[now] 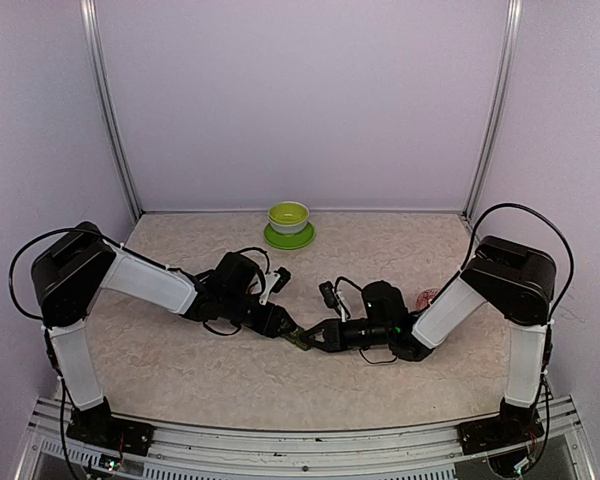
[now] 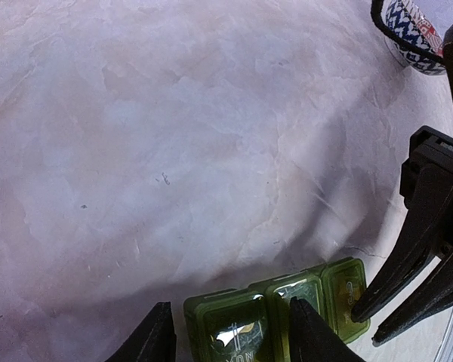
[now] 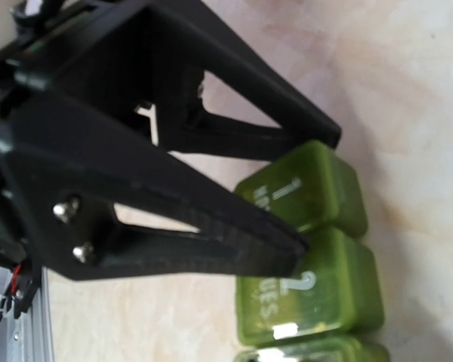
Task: Sort the pills into containers
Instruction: Close the lid of the pill container on the pill container.
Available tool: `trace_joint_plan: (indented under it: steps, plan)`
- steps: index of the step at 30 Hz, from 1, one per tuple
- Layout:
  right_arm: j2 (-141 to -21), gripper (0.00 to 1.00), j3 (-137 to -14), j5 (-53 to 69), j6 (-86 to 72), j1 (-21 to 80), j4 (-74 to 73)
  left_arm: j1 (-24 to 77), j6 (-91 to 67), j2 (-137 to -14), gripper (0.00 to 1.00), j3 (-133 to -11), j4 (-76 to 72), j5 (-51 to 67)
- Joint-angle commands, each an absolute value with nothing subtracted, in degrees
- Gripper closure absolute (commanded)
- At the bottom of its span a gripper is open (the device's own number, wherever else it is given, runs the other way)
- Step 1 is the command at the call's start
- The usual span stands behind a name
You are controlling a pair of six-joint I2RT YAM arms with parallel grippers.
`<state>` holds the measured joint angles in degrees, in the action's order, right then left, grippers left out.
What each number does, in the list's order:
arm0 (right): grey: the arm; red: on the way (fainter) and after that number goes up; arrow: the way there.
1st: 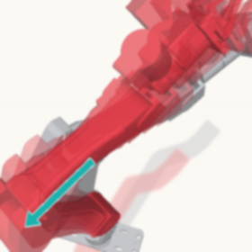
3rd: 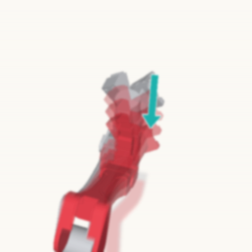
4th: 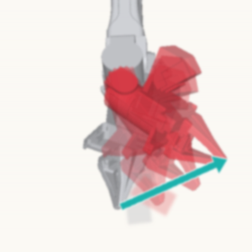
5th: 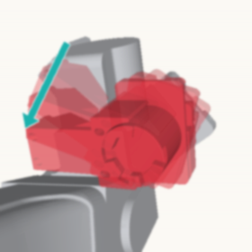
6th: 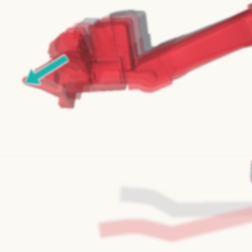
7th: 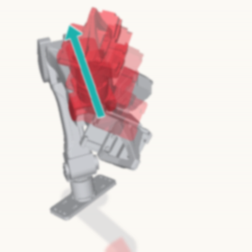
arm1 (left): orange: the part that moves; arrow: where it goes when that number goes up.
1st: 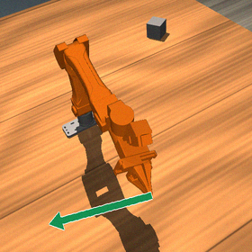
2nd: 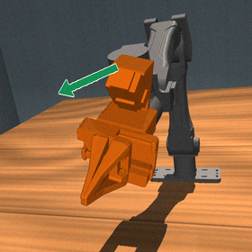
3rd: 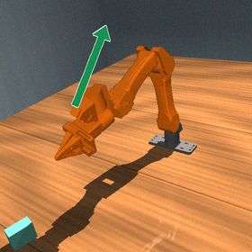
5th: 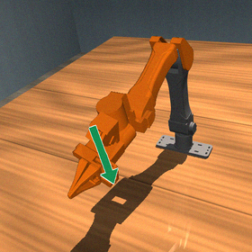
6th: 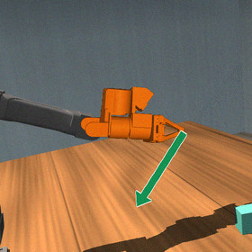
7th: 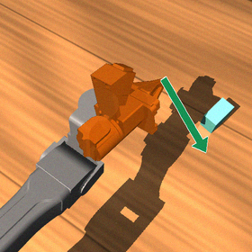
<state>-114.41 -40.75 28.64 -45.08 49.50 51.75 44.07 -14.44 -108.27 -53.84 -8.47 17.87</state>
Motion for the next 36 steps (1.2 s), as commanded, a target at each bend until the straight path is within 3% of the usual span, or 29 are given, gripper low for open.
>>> trace_joint_plan:
  steps: [1, 36]
  plan:
    - [-116.2, 0.85, -42.0, 28.2, -45.0, 50.2, 49.8, 44.1, -12.8, -111.2, 0.51, -53.1, -1.9, 15.9]
    - [-117.4, 0.90, -41.7, 29.6, -42.6, 51.8, 47.0, 44.1, -13.1, -111.3, 0.51, -53.2, -1.6, 15.1]
